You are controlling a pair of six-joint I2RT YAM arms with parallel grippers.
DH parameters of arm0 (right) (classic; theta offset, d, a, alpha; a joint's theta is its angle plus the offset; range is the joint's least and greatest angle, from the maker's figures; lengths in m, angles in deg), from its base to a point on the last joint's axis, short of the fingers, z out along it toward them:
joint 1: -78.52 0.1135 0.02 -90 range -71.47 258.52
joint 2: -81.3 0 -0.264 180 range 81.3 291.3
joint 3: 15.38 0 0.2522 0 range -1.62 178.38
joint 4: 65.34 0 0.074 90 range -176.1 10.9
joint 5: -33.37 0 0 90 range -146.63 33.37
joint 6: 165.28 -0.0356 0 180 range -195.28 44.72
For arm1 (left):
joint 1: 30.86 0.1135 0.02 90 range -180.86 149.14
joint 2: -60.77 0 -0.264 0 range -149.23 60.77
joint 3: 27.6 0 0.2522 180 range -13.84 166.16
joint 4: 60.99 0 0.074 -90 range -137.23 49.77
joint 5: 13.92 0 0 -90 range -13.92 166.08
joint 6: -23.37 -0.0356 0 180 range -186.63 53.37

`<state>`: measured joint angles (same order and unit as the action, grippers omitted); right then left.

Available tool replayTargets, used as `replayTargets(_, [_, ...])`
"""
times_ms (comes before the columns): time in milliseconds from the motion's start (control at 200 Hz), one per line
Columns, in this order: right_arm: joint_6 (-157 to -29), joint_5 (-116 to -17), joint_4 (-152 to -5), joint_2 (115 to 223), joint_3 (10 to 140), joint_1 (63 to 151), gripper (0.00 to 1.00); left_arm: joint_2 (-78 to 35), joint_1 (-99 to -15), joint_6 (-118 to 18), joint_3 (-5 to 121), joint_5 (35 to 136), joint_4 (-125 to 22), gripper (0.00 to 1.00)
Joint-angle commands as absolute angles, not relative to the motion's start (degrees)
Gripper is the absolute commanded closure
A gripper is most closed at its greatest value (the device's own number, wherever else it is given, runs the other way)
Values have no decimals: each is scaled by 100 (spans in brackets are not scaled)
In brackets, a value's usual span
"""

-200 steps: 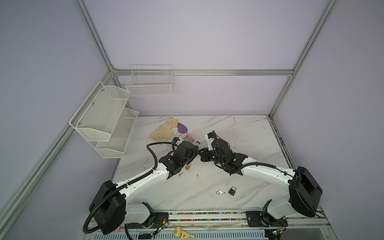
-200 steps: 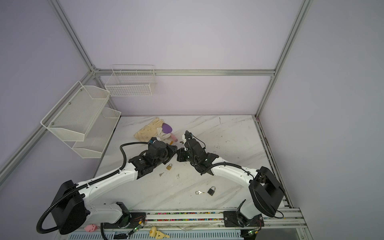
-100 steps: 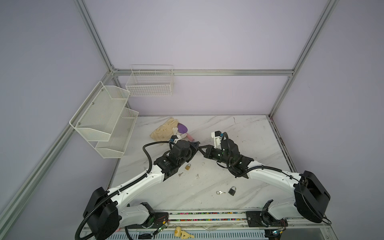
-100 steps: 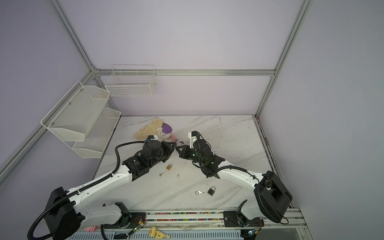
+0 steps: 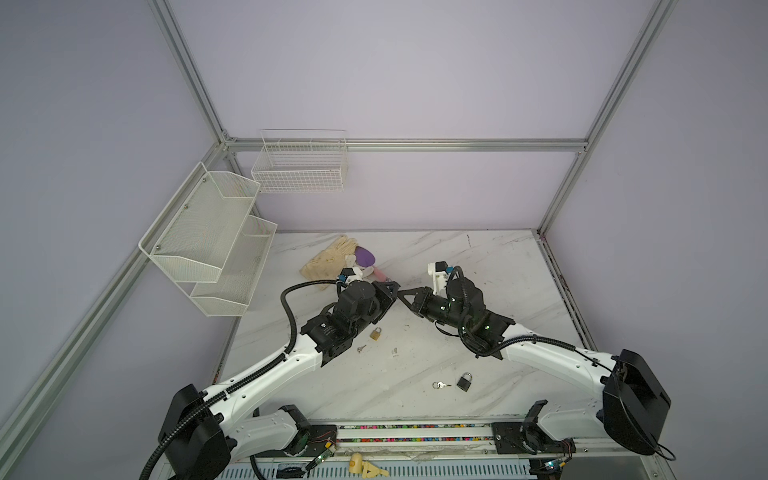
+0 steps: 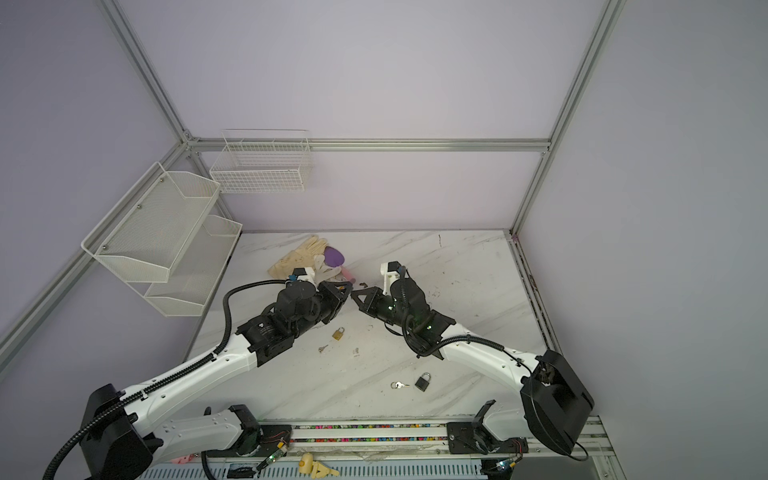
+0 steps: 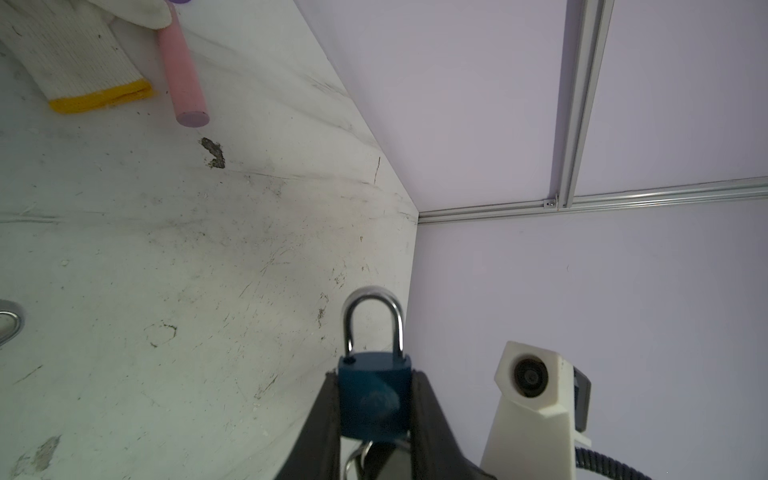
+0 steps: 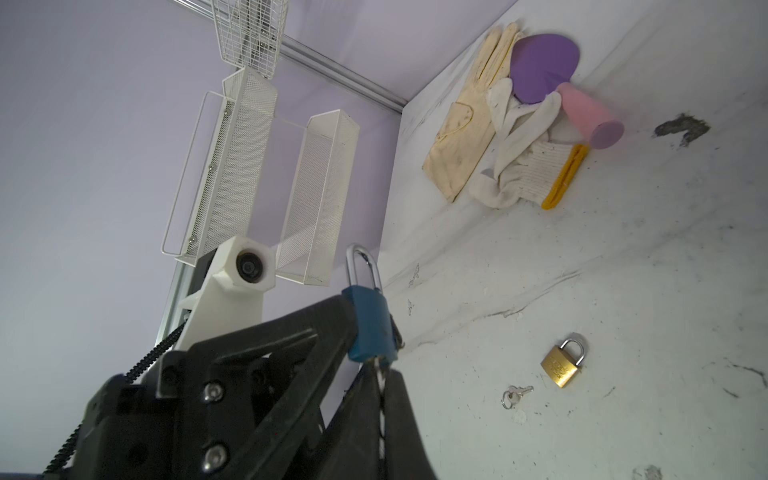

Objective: Unlock with the key

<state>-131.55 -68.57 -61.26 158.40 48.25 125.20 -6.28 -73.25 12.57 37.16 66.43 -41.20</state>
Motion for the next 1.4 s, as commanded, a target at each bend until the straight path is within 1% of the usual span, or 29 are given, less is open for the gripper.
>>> replayTargets(0, [-12457, -6330, -6573, 15587, 5136, 12519, 99, -586, -7402, 757, 4112, 6624, -3691, 100])
replayTargets(95, [-12052, -6035, -7047, 15465, 5105, 12513, 77, -520, -7373, 593, 4095, 6493, -3582, 100])
replayTargets(180, [-11868, -6080, -7292, 15347, 5041, 12519, 63, -425, -7321, 133, 4053, 6475, -3578, 100])
replayTargets(315, [-11455, -6042, -7829, 15144, 5022, 12485, 55, -207, -7208, -778, 3992, 6351, -3271, 100])
replayTargets(415, [-11139, -6114, -8185, 14987, 5097, 12426, 49, -54, -7206, -1531, 3771, 6577, -3391, 100])
replayTargets(500, [-10849, -6047, -8694, 14853, 5303, 12376, 45, 108, -7208, -2437, 3558, 6786, -3526, 100])
replayTargets(595, [-10565, -6046, -9189, 14708, 5550, 12319, 37, 378, -7234, -3477, 3224, 7024, -3891, 100])
replayTargets(775, [-10040, -6284, -10070, 14774, 6299, 12309, 32, 758, -7311, -5118, 2281, 7809, -5186, 100])
replayTargets(875, [-9787, -6362, -10398, 14949, 6629, 12308, 31, 715, -7396, -5682, 1965, 7967, -5790, 100])
replayTargets(1005, [-9681, -6610, -10637, 15257, 6946, 12316, 30, 449, -7602, -6109, 1910, 7947, -6179, 100])
replayTargets(1090, [-9663, -6603, -10789, 15448, 7090, 12343, 30, 260, -7810, -6331, 1964, 7627, -6269, 100])
replayTargets(1395, [-9573, -6033, -11403, 15886, 7501, 12412, 30, -84, -8165, -6589, 2096, 7158, -6459, 100])
